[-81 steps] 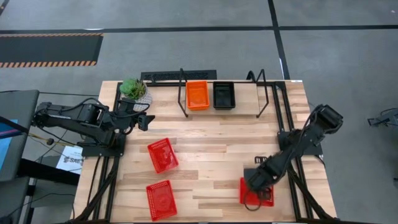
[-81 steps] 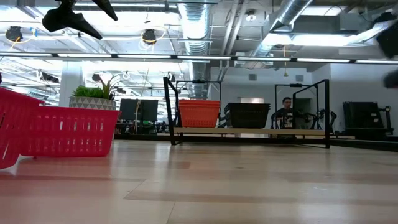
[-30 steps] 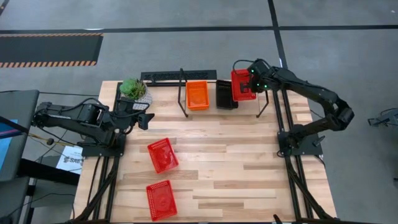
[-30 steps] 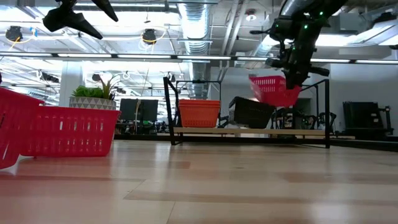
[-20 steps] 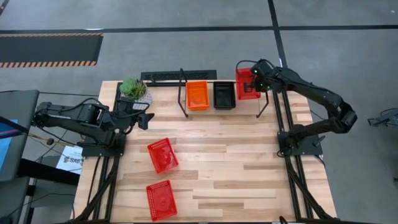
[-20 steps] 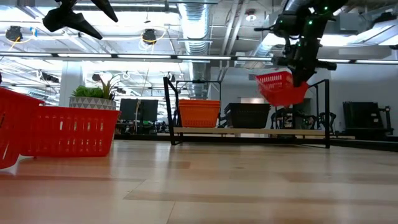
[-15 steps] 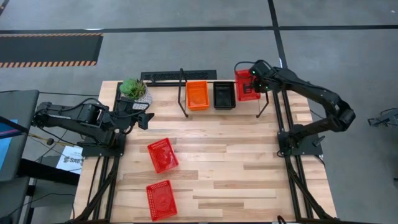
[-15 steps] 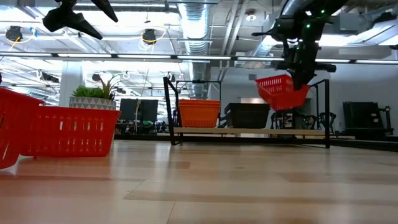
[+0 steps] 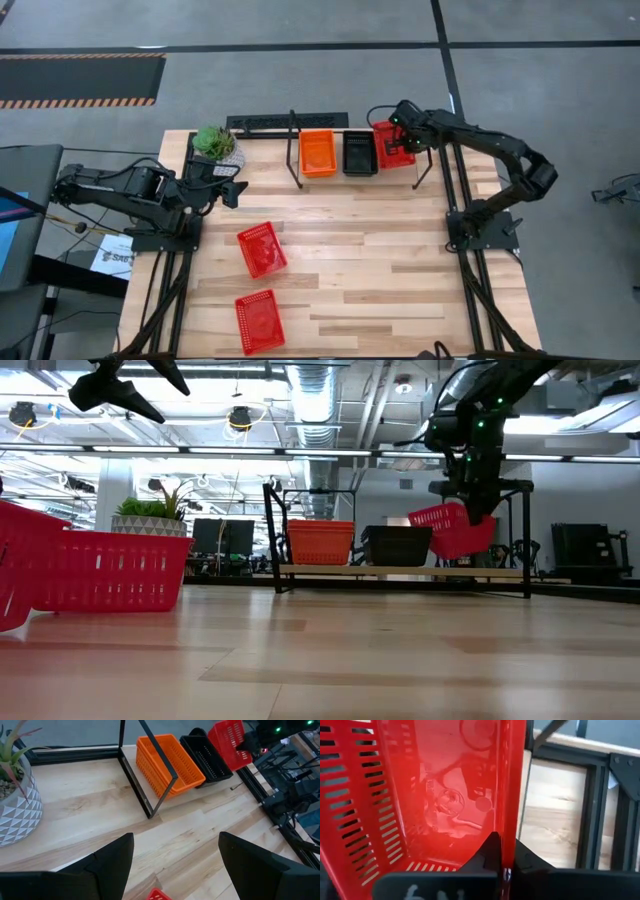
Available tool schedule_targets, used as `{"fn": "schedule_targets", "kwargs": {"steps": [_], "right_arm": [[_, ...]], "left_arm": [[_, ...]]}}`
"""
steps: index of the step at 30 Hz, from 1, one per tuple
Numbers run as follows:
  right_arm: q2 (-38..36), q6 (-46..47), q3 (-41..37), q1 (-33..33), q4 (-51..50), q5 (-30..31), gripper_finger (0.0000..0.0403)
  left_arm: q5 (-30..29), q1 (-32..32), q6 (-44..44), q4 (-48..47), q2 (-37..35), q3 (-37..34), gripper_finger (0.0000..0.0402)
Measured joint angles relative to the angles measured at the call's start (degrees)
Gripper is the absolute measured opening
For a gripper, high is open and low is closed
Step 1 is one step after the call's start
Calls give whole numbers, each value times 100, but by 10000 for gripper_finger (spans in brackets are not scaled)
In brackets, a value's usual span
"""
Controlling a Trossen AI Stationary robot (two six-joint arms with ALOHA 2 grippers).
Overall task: Stack baskets on shelf by color
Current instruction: Put the bottom right red bin on the shelf
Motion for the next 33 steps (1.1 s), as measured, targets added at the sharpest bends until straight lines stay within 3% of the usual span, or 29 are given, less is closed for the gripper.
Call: {"fn": "schedule_targets", "kwargs": {"steps": [23,33], "right_arm": [[200,1,1,30,33,-243,22],[198,3,1,30,-37,-329,70]], "left_arm": [[-42,0,-35,2,-1,1,279],[-46,2,-42,2,1,0,279]]}}
